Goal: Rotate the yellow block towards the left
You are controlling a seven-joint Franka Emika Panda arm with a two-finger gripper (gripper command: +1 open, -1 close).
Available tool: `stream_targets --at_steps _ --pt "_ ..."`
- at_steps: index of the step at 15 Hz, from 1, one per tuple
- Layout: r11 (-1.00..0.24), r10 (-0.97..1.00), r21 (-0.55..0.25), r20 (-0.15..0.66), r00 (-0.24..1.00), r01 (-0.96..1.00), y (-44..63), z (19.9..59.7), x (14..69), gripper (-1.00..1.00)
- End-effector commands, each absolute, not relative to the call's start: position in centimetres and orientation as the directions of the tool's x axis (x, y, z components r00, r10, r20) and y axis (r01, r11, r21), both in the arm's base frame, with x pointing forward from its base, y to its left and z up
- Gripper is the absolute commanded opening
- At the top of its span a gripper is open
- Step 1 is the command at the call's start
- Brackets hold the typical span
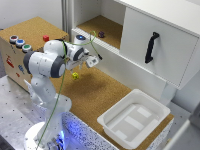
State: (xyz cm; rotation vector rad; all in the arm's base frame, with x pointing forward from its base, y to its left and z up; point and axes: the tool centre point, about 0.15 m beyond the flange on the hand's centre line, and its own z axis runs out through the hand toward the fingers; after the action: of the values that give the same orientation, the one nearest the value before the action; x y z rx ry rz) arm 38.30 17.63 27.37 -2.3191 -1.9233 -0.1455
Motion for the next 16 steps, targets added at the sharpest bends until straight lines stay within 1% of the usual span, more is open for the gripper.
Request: stream_targets --at_steps 1,3,4,6,7,8,10,11,13,15,16 --pt "-0.356 0.924 -0.073 0.119 0.362 0.932 16.7 30.0 36.5 1.0" --pt "-0.453 0.879 -0.081 0.125 0.46 0.888 16.2 29.7 36.7 1.0" --pt "-0.507 0.853 -0.041 0.12 0.508 0.861 16.1 29.8 36.6 1.0" --pt "-0.631 0.772 -0.013 0.088 0.629 0.776 16.2 29.4 37.0 1.0" --pt "-0.708 0.704 0.003 0.08 0.706 0.706 16.4 29.2 37.5 1.0" --pt "-0.751 0.66 0.009 0.073 0.748 0.661 16.5 29.0 37.6 1.0" --pt "-0.863 0.505 0.032 0.034 0.863 0.504 16.7 27.9 38.3 1.0" --pt "-0.914 0.405 0.006 0.018 0.914 0.405 16.5 27.1 38.7 1.0" --pt "-0.963 0.269 0.002 -0.018 0.963 0.269 16.7 26.0 39.2 1.0" --pt "-0.991 0.133 0.008 -0.028 0.991 0.134 17.5 26.0 39.4 1.0" --pt "-0.996 0.086 0.026 -0.03 0.996 0.086 18.0 26.1 39.3 1.0"
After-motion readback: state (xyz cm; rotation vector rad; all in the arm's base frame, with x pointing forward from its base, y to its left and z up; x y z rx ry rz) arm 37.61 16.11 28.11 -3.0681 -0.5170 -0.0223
